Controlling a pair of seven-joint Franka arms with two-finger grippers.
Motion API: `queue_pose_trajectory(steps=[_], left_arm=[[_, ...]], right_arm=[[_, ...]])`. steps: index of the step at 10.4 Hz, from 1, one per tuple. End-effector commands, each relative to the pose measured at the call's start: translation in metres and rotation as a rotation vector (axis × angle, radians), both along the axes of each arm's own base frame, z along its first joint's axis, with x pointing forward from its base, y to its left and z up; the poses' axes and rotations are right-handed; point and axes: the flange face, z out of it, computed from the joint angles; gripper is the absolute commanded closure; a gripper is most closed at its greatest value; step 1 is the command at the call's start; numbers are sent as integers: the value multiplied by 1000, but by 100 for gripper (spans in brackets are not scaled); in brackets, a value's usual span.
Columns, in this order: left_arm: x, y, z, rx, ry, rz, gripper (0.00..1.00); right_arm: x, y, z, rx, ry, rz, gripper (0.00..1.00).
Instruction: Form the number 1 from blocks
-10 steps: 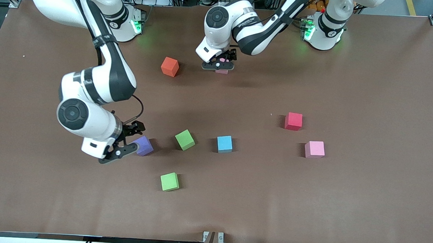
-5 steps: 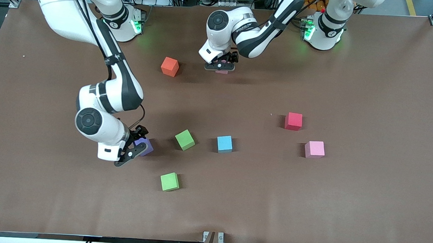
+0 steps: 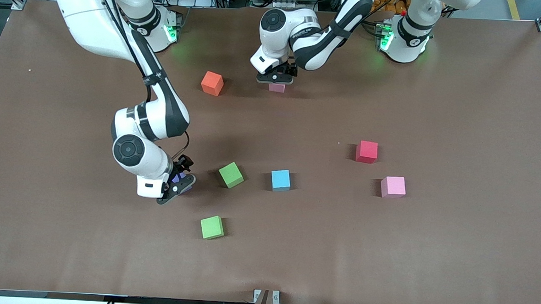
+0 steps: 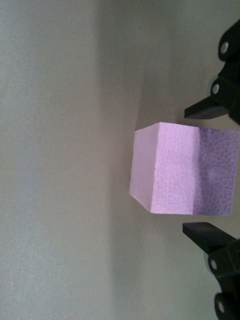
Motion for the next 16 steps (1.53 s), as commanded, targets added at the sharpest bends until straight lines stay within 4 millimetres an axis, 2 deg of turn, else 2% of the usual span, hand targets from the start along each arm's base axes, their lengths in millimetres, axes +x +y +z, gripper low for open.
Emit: queue_pose_trajectory(steps=[1,2,5,8,9,10,11,12,13,14,16], left_arm=[[-6,-2,-2,-2,-21,14,93],[-7,-3,-2,2,-21,52,100],[-37,-7,2,10,-8,80,100],[-51,-11,5,8,-3,92,100],[-52,-8,3,15,0,95,88],[-51,-7,3,17,0,97,1],[-48,-7,3,18,0,109,0],[-46,-9,5,13,-1,120,0],[-41,-10,8,10,-5,135,0],[-27,-8,15,0,-18,158,0],[21,6,44,-29,-63,222,0]], right_arm=[[4,-6,-7,-19,-20,25,0],[5,-6,-8,-16,-28,25,0],[6,-8,-26,-11,-40,11,0],[1,-9,-35,-13,-24,5,0],[2,-11,-36,-13,-24,2,4],[1,-10,-36,-9,-20,-4,70],[-3,-9,-39,-6,-11,-10,100],[-9,-6,-40,-11,4,-83,100],[-17,7,-26,-14,-3,-151,100],[-26,26,-12,-23,3,-194,100],[-33,36,21,-35,12,-276,100]])
